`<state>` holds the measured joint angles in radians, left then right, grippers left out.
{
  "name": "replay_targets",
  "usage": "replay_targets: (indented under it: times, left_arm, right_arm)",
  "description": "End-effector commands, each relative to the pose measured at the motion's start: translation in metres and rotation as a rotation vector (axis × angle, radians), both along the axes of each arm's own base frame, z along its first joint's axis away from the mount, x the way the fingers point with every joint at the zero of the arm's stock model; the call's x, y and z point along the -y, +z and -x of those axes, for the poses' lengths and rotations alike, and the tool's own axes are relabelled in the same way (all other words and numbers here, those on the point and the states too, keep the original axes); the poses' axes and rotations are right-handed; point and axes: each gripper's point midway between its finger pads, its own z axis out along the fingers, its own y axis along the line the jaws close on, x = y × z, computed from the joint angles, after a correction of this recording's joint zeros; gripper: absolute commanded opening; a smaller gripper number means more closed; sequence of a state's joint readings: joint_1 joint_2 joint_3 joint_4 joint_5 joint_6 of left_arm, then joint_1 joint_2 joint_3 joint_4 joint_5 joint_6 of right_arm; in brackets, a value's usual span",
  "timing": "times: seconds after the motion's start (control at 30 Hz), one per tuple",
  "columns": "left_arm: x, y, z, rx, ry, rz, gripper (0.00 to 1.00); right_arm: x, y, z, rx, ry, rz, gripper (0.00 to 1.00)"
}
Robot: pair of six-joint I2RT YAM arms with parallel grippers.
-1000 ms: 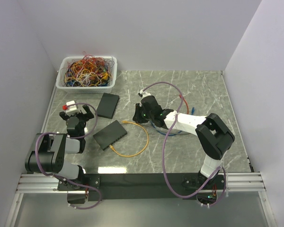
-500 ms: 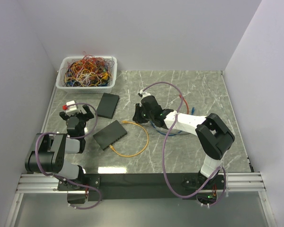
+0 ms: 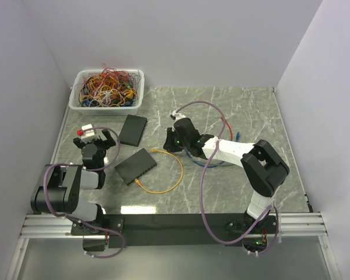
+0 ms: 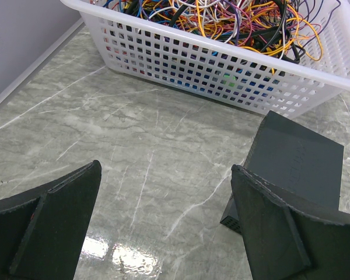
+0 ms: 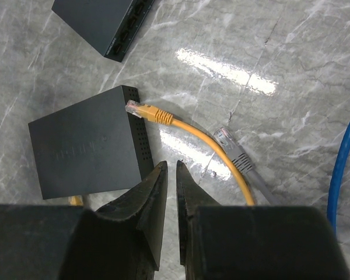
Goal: Insert the plug into the switch port
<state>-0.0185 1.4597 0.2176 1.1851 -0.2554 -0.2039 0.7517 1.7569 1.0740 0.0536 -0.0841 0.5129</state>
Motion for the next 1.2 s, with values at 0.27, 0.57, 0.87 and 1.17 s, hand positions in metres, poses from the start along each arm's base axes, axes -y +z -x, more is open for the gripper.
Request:
replay_targets:
  times: [0.27,0.57,0.87,1.17]
  left_arm:
    - [0.0031,0.0201,-0.0080,0.069,-0.018,-0.007,0.99]
    - [0.0032,0.0196,-0.0076,0.068,-0.018,-0.006,0.99]
    - [0.0031,0.0201,-0.0080,0.069,-0.018,-0.007,0.99]
    - [0.0032,0.0196,-0.0076,0.068,-0.018,-0.006,0.99]
  right_arm:
    - [0.0013,0.0188,-0.0060,0.046,-0.020,-0.049,0.18]
    - [0.0033,0.0164,-0.0058,0.048,-0.024,-0.036,0.17]
    - [-0.0002,0.0182,-0.0048,0.041,-0.015,-0.053,0.17]
    - [0.0011,0.0169,-0.0050,0.040,-0.017,-0.049,0.16]
